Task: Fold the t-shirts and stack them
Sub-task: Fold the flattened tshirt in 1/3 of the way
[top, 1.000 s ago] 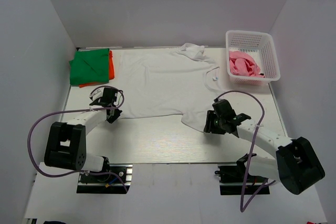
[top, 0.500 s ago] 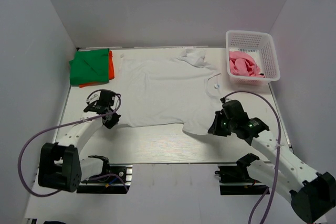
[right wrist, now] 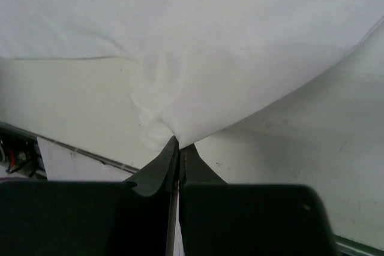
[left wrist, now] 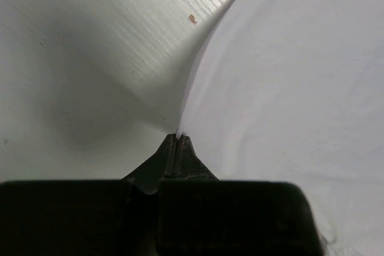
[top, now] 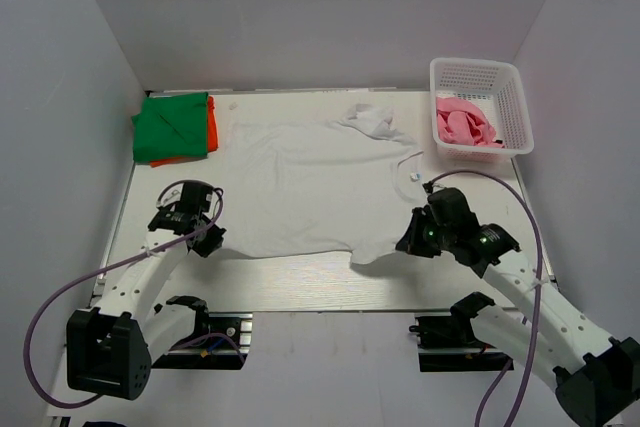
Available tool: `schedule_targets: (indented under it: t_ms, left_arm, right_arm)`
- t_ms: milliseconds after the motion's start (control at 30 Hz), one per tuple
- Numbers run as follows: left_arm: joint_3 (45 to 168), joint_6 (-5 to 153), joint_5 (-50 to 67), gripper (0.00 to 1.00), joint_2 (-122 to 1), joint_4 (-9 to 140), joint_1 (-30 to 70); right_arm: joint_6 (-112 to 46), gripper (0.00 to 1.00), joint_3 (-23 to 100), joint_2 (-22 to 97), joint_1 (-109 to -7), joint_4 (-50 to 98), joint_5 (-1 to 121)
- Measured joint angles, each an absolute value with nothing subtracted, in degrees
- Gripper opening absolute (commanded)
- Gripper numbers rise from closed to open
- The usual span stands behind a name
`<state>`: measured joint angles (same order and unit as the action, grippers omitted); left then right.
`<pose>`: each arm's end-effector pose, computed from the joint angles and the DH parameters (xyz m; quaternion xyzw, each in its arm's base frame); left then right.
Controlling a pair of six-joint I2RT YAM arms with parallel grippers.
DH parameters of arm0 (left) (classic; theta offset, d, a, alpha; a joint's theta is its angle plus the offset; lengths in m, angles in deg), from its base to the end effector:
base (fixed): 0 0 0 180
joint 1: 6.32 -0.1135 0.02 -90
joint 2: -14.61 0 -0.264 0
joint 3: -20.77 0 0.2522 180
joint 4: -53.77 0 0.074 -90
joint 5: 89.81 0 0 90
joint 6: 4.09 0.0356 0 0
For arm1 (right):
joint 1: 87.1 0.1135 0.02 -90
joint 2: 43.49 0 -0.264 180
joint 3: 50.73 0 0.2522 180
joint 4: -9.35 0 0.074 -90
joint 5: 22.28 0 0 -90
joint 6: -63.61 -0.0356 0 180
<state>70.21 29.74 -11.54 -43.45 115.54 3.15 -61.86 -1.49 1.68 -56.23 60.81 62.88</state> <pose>0.1651 -0.0202 0.1972 -0.4045 0.8931 -0.0072 0.1969 0.1354 0.0844 0.2381 0.0220 0.9307 0.2315 0.2823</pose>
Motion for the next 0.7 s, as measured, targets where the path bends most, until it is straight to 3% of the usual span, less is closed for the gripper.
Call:
schedule_targets:
  t_ms: [700]
  left_arm:
    - [91.1, 28.8, -18.9, 0.00, -66.3, 113.8, 1.6]
  right_arm:
    - [-58.1, 0.00, 14.0, 21.8, -64.1, 43.7, 73.7]
